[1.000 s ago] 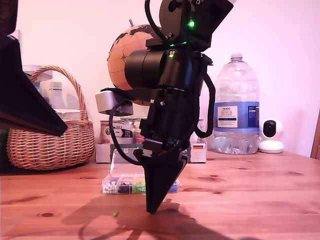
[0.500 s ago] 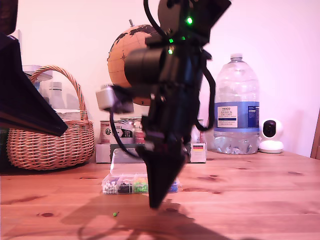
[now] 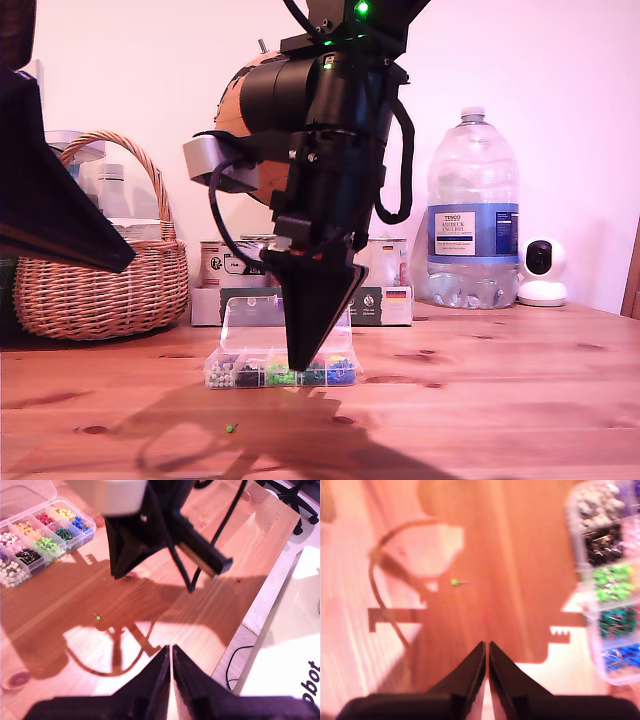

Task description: Sort the loose pins on the table into their correct compartments

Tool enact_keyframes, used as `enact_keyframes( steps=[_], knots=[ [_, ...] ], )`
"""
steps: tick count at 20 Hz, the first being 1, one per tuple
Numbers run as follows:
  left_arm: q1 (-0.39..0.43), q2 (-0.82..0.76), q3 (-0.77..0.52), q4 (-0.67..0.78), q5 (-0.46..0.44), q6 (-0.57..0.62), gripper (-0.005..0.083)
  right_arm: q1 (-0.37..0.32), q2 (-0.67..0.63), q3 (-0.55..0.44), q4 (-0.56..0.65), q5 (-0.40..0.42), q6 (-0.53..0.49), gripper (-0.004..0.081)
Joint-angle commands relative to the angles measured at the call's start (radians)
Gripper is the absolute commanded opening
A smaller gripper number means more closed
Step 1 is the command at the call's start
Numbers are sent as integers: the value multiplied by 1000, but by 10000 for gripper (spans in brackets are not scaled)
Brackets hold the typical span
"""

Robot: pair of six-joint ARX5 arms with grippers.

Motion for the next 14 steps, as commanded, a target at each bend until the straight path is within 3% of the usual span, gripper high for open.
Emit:
enact_keyframes(
  steps=[1, 7, 11, 14],
  knots=[
    [-1, 6, -10, 8, 2, -2, -22, -25, 13, 35, 3, 4, -2, -12],
    [-1, 6, -10, 8, 2, -2, -21, -49, 13, 91, -39, -34, 0, -12],
    [-1, 6, -10, 9, 2, 0, -22, -21, 13, 91, -24, -74, 3, -11],
    [-1, 6, -10, 10, 2, 0, -22, -5, 15, 90, -54, -76, 147, 0]
  ],
)
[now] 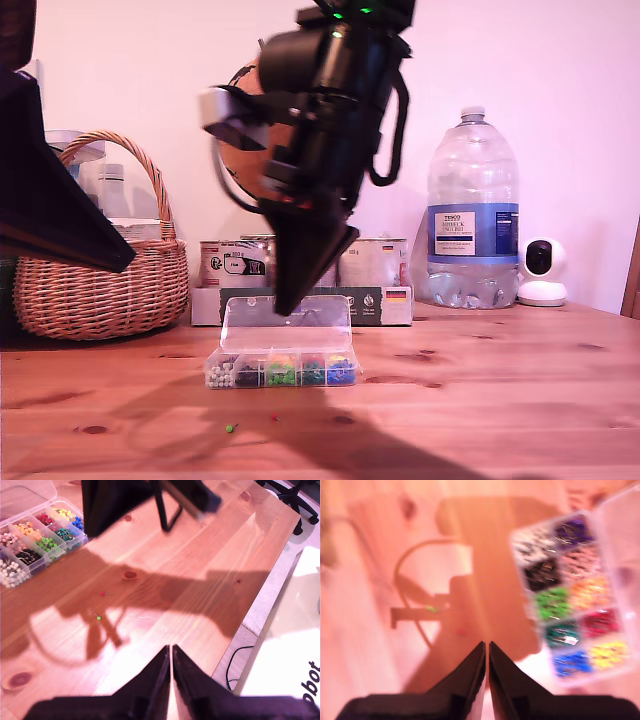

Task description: Sort the loose pins on the table into their correct compartments

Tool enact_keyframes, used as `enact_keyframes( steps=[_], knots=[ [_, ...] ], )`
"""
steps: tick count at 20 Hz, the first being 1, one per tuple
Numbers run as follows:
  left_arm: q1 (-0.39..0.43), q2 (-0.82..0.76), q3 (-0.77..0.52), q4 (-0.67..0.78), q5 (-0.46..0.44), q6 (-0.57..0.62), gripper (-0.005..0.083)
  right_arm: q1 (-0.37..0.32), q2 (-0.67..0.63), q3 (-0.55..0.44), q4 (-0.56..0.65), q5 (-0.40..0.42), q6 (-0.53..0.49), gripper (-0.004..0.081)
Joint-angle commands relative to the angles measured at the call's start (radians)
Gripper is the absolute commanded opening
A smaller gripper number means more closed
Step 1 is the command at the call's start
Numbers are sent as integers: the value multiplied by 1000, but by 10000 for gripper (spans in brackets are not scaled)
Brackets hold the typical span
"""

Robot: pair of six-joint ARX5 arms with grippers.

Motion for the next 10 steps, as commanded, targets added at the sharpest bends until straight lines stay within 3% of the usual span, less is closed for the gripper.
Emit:
enact_keyframes(
  steps=[1, 10],
  knots=[
    [-1, 6, -10, 9, 1, 0, -21, 14, 15, -9, -20, -1, 80, 0],
    [-1, 6, -10, 16, 2, 0, -22, 42, 15, -9, -76, 12, 393, 1]
  ],
)
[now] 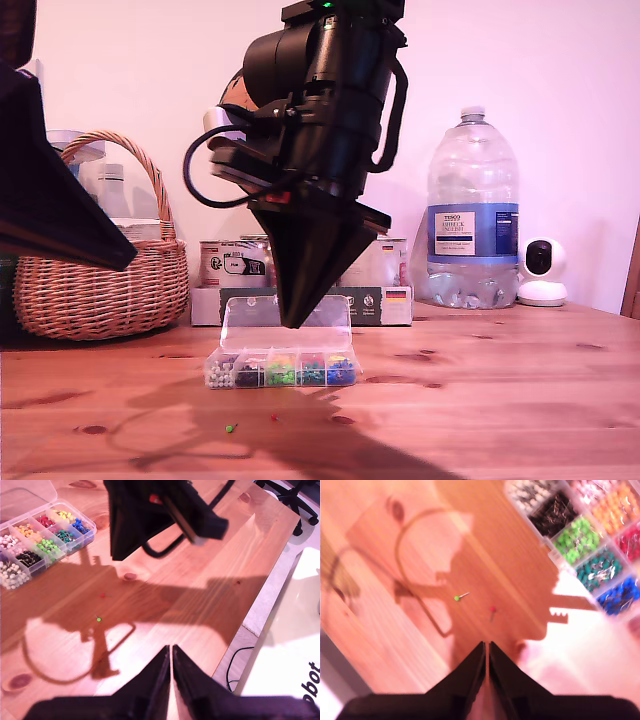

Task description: Sort the loose pins on the table into their correct compartments

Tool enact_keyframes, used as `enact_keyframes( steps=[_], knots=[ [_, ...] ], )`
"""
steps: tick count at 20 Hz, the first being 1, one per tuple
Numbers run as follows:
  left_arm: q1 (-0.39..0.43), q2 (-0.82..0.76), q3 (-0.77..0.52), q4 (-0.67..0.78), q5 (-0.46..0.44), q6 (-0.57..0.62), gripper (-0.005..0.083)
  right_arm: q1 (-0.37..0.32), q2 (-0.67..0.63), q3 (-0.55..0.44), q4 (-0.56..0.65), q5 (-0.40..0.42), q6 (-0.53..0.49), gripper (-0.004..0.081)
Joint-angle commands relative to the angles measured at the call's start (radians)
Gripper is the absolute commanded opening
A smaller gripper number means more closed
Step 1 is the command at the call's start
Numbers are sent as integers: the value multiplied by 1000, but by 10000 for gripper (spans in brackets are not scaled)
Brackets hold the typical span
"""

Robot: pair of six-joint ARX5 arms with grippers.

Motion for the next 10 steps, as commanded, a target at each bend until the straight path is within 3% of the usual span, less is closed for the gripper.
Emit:
enact_keyframes(
  steps=[1, 10],
  knots=[
    [-1, 6, -10, 11, 2, 0, -22, 25, 15, -9, 5, -1, 29, 4],
    [-1, 6, -10, -5, 2, -11, -21, 72, 53, -9, 28, 22, 133, 112]
  ],
)
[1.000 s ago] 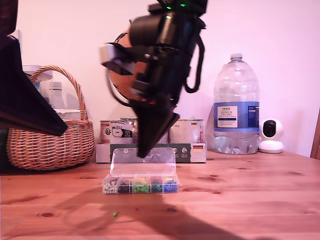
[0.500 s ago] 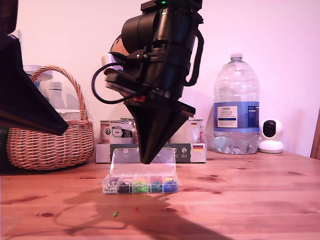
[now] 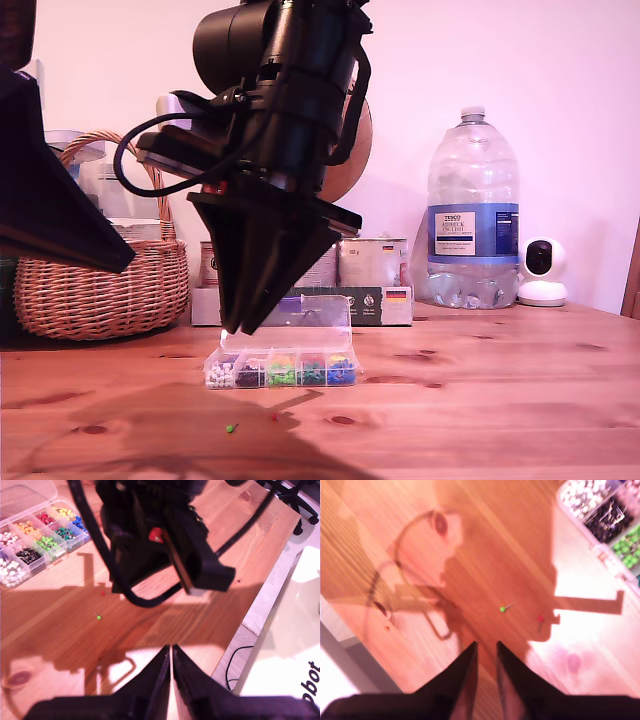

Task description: Sort the loose pins on the table into their correct compartments

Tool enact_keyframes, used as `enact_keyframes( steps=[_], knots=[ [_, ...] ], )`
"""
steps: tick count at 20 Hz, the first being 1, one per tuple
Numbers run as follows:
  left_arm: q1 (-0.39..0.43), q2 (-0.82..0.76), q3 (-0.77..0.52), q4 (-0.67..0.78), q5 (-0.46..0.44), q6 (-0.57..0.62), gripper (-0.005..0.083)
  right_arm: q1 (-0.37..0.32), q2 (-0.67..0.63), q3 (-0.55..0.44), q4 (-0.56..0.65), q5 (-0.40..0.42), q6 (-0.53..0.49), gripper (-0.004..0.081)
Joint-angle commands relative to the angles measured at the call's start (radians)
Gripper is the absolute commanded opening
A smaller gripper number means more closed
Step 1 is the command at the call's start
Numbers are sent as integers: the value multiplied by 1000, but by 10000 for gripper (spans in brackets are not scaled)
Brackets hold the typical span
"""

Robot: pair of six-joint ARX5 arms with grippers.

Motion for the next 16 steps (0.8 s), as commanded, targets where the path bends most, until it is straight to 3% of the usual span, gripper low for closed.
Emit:
enact_keyframes(
  steps=[1, 16],
  knots=[
    [-1, 6, -10, 3, 2, -6, -21, -1, 60, -9, -8, 16, 18, 121],
    [-1, 6, -10, 3, 3, -6, -21, 0, 126, -9, 42, 67, 35, 147]
  ],
)
